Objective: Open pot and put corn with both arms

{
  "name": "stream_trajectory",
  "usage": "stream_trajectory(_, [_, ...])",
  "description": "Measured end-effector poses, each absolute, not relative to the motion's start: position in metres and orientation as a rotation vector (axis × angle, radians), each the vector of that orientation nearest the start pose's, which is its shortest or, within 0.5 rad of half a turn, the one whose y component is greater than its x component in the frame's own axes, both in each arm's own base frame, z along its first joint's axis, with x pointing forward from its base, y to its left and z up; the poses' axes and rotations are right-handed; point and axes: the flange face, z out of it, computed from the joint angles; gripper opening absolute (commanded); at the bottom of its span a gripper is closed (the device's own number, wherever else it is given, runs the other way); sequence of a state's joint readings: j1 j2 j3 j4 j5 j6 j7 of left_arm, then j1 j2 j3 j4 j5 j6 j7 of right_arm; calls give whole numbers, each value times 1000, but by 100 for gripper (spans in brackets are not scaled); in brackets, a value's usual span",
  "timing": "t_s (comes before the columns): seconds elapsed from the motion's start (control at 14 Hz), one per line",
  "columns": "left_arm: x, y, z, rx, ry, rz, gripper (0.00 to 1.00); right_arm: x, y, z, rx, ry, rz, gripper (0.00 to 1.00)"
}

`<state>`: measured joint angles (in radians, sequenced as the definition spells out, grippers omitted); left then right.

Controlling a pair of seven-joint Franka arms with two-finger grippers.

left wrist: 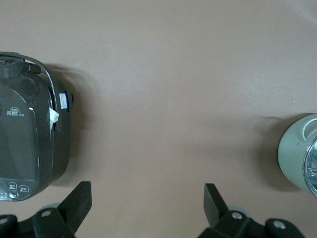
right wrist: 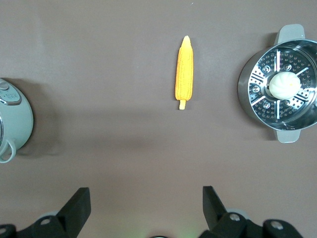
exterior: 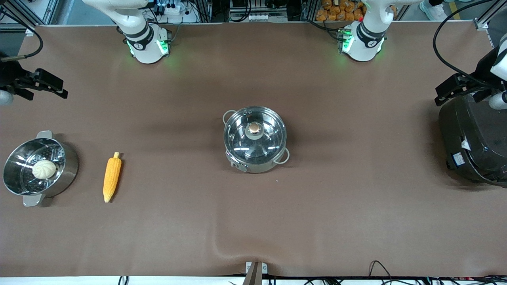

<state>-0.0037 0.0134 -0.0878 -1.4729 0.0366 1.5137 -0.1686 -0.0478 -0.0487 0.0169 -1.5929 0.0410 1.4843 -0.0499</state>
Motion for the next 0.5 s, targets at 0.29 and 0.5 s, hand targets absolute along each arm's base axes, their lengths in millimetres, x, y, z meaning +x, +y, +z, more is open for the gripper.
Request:
stream_trajectory(0.29, [551,-46,658,-3107,-123,-48,100,530,-11,633,-3098,-35,90,100])
stream_trajectory(0.5, [552,-51,653,-3108,-70,-33,100,530,-11,633,-3098,-36,91,100])
